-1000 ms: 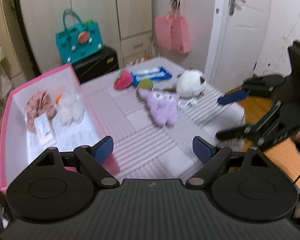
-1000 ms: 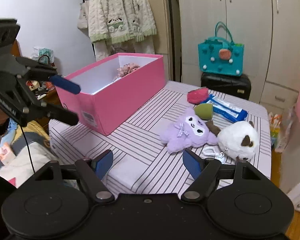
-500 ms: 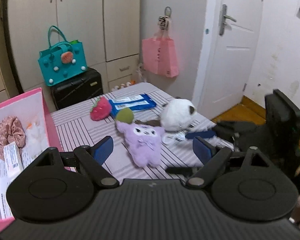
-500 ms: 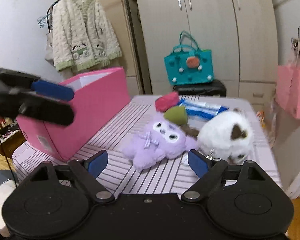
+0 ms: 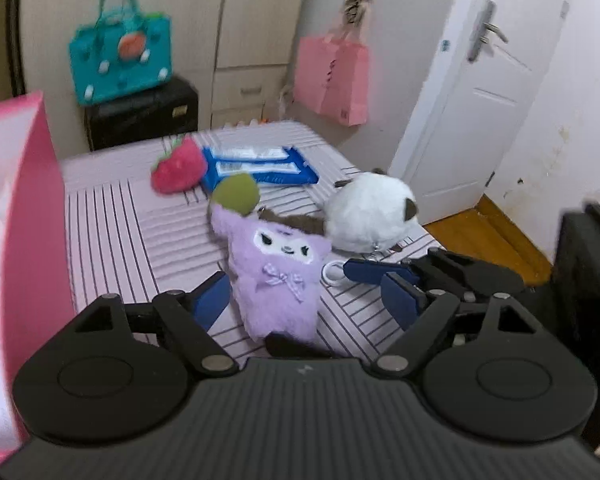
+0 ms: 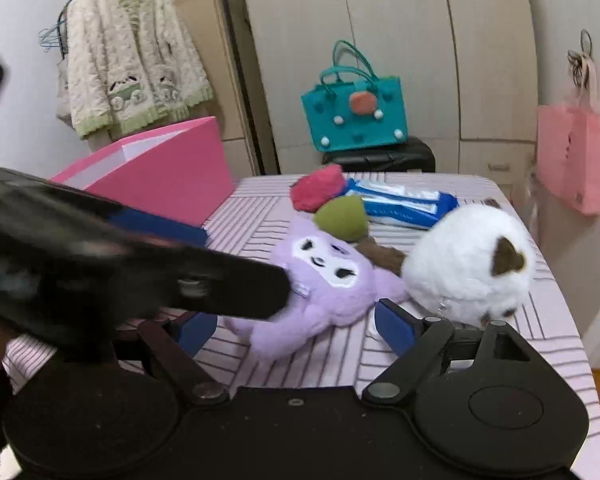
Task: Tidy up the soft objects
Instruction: 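Close the left tool on the purple plush doll's head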
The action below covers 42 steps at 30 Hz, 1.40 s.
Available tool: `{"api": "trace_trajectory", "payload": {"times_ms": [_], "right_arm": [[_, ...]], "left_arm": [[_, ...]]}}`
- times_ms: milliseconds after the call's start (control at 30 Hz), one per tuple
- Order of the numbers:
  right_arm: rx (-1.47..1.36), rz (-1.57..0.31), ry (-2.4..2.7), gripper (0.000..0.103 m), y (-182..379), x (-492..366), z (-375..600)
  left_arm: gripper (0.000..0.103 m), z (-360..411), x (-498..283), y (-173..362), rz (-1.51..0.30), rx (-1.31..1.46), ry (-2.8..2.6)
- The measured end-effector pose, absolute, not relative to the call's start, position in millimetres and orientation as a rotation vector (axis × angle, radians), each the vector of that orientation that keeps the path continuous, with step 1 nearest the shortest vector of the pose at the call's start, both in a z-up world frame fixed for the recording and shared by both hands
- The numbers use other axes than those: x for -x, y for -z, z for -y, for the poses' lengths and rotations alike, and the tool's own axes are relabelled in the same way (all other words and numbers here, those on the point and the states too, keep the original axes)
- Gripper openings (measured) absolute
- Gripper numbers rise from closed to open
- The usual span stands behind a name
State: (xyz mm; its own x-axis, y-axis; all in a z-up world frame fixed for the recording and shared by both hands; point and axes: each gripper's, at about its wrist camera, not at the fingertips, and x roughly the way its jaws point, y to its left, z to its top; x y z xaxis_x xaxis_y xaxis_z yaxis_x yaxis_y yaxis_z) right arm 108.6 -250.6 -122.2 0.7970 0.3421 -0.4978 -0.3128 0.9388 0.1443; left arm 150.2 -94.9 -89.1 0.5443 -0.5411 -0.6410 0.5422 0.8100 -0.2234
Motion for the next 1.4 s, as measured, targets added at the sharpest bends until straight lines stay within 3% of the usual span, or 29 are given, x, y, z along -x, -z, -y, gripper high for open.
{"api": "trace_trajectory", "payload": {"times_ms": [367, 500, 900, 1400], "right_arm": [[-0.023, -0.579, -0.329, 0.089, 132, -121, 241], [-0.015, -0.590, -0.330, 0.089, 134, -124, 240], [-0.006, -0.567, -0.382, 0.091, 134, -119, 238], [-0.060, -0.565, -0.417, 0.089, 138, -105, 246]], "left_arm": [[0.068, 105, -166, 102, -0.731, -0.035, 0.587], [0.054, 105, -168, 110, -0.754, -0.040, 0.587], [0.053, 96, -154, 118, -0.884, 0.093, 0.655], [0.056, 89, -142, 105, -0.778, 0.031, 0.535]]}}
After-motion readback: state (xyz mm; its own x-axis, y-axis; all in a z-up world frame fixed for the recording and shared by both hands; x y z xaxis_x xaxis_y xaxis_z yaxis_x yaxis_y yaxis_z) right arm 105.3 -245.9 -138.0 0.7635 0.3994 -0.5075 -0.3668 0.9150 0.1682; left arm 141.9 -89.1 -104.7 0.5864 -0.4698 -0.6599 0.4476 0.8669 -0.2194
